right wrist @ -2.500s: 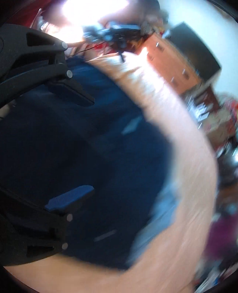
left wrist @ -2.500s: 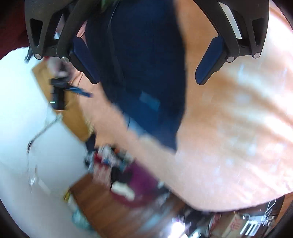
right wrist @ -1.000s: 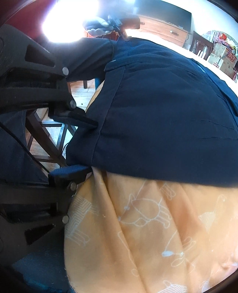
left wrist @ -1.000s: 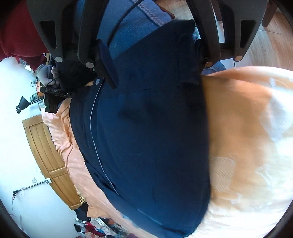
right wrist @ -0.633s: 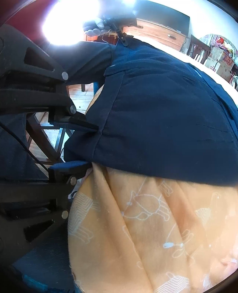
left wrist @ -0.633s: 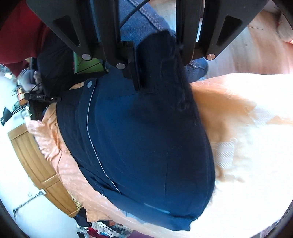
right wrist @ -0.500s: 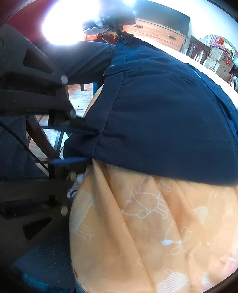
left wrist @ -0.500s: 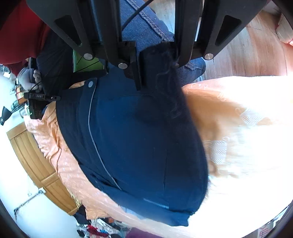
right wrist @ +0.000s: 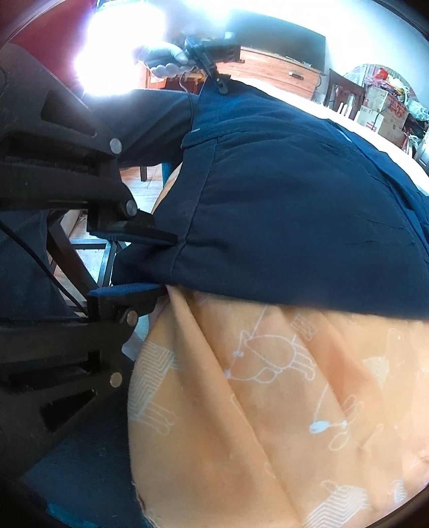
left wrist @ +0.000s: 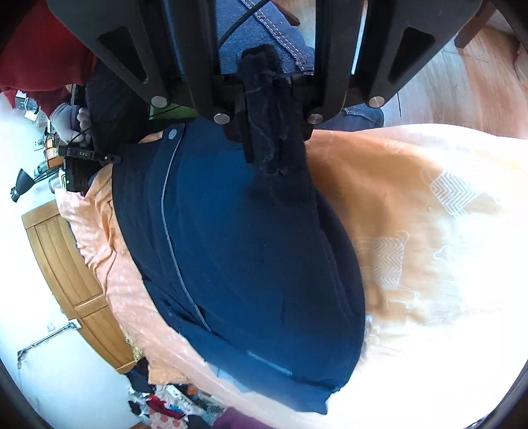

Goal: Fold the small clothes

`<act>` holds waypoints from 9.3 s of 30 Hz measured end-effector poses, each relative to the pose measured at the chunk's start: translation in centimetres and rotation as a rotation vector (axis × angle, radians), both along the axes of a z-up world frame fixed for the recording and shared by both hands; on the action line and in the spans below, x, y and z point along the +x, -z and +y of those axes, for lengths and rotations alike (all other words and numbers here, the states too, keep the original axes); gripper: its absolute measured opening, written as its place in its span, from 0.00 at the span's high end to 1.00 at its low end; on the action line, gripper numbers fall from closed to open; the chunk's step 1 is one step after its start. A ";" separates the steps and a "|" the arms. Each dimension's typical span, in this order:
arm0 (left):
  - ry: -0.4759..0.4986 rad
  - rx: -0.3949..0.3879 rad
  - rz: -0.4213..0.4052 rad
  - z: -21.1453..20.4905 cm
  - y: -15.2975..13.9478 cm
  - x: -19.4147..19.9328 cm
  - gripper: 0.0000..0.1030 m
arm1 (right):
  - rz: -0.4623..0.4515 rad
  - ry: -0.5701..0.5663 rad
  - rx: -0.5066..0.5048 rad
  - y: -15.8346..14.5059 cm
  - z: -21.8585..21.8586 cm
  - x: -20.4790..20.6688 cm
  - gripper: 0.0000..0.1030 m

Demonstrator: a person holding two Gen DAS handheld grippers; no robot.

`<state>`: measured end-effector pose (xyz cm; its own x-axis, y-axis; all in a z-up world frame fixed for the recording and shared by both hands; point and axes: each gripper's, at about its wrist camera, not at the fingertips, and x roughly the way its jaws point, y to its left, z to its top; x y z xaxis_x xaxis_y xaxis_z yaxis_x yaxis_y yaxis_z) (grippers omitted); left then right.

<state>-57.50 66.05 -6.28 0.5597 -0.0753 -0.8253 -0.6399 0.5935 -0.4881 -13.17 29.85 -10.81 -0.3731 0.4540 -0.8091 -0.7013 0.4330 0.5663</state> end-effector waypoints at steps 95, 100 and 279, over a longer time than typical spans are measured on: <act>-0.053 -0.008 -0.725 7.8 -11.4 8.8 0.86 | 0.351 0.127 0.031 -3.3 -2.1 -0.7 0.92; -0.041 0.019 -0.722 7.5 -12.2 8.6 0.86 | 0.281 0.123 0.240 -10.1 -1.1 0.5 0.94; -0.443 0.430 -0.332 14.7 -5.8 18.1 0.93 | -0.055 -0.153 0.511 -18.9 33.1 2.2 0.08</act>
<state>-39.35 80.77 -0.50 0.6900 0.5132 -0.5104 -0.7238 0.4954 -0.4803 -10.99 62.91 8.12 -0.4295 0.7389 -0.5192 -0.7693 0.0017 0.6389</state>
